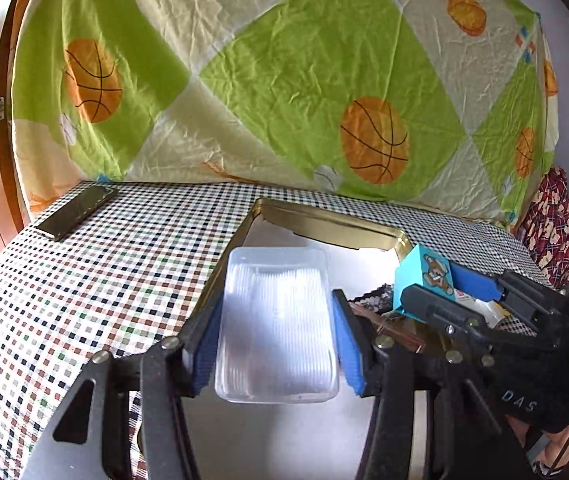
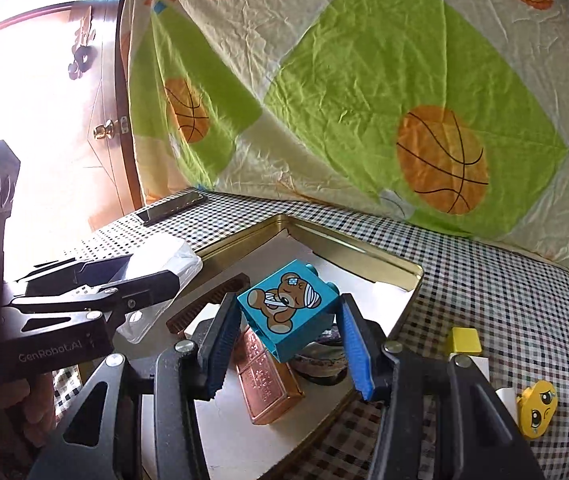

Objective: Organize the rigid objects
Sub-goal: 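Lower plastic box into tin with left tool while right tool drops blue cube in, then grasp white Oriental Club box with left tool while right tool approaches yellow block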

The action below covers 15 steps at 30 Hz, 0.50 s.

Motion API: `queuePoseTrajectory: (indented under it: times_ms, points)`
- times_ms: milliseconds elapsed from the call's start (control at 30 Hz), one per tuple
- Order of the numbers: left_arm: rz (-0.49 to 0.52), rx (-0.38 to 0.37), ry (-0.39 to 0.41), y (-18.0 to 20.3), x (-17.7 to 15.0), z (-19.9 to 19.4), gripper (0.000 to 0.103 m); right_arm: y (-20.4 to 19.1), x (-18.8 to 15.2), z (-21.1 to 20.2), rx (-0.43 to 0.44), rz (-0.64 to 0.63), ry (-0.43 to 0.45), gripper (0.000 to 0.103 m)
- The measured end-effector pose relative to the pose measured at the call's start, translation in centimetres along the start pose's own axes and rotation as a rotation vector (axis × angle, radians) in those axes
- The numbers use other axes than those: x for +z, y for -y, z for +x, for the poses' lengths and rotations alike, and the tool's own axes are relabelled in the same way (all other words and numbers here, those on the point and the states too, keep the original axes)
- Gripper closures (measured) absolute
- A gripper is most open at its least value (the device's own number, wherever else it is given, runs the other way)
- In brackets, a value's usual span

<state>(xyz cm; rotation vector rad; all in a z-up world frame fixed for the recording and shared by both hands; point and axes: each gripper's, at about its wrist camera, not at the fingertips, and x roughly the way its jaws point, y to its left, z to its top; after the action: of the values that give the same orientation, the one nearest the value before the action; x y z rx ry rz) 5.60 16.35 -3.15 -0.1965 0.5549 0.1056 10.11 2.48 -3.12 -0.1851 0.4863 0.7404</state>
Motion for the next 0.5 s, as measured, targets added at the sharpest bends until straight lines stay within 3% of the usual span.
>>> queuePoseTrajectory:
  times_ms: [200,267,367,500]
  points:
    - [0.021,0.034,-0.027,0.0,-0.5,0.6,0.052,-1.8,-0.6,1.2,0.019,-0.055,-0.045,0.051]
    - [0.007,0.04,-0.021,-0.3,-0.6,0.4,0.048,-1.5,-0.7,1.0,0.033,-0.036,-0.041,0.042]
    - [0.01,0.05,0.003,-0.1,-0.7,-0.3,0.032,-0.6,-1.0,0.3,0.035,-0.007,-0.024,0.032]
    - [0.022,0.035,0.046,1.2,-0.7,-1.6,0.017,1.1,-2.0,-1.9,0.005,-0.006,-0.002,0.032]
